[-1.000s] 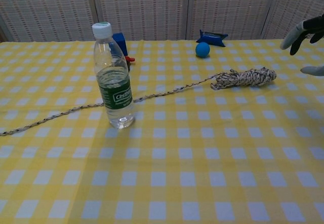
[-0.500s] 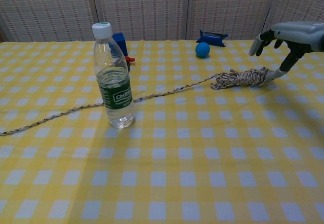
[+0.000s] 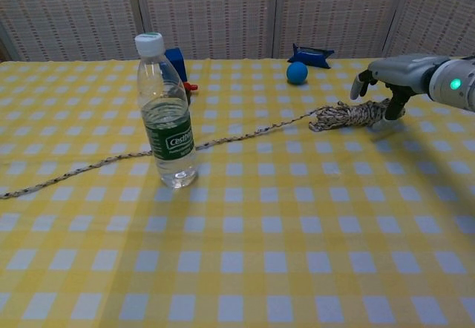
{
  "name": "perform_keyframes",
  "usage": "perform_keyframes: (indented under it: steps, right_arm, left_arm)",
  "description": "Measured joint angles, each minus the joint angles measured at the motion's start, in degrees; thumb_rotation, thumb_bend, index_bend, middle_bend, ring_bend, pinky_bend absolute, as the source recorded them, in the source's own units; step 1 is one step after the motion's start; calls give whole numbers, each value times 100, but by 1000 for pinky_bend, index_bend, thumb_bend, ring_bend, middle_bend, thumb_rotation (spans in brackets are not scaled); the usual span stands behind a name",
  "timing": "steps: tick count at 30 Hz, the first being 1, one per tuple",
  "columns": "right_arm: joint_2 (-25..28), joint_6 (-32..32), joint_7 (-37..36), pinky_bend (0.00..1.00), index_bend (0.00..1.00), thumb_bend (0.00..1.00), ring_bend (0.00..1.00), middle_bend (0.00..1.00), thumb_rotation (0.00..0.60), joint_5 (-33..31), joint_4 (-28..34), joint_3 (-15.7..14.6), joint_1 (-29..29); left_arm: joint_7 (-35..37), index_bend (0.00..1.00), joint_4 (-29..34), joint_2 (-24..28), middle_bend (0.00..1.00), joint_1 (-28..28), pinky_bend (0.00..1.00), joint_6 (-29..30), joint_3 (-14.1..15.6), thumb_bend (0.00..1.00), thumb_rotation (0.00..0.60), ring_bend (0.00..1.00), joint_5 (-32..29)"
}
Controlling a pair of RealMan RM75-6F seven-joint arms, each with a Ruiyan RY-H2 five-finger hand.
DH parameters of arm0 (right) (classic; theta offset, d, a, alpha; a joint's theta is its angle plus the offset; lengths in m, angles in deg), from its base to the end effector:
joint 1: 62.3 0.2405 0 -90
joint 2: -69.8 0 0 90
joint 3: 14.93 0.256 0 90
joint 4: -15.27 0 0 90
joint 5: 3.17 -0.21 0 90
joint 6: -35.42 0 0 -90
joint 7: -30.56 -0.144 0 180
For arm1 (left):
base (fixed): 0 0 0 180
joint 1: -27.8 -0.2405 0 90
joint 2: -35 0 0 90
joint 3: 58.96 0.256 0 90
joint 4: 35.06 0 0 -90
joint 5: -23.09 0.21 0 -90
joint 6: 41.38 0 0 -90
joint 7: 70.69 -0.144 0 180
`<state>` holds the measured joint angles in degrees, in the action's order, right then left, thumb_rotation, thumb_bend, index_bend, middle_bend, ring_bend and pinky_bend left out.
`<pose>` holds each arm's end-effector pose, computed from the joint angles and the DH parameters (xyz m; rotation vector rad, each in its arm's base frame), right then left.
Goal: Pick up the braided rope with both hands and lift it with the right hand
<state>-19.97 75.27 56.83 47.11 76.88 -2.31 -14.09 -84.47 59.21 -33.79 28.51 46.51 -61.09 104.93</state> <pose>-0.2143 -0.4270 0.0100 1.7690 -0.8822 0.5438 -0.3171 0.1543 0.1382 -1.3167 -0.8662 -0.7296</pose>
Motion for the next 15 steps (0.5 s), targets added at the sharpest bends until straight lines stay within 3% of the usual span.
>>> perform_keyframes:
  steps: [15]
  right_arm:
    - [-507, -357, 131, 205, 264, 214, 144, 317, 600, -450, -939, -93, 318]
  left_arm:
    - [-3, 251, -21, -16, 172, 19, 216, -62, -9, 295, 600, 204, -47]
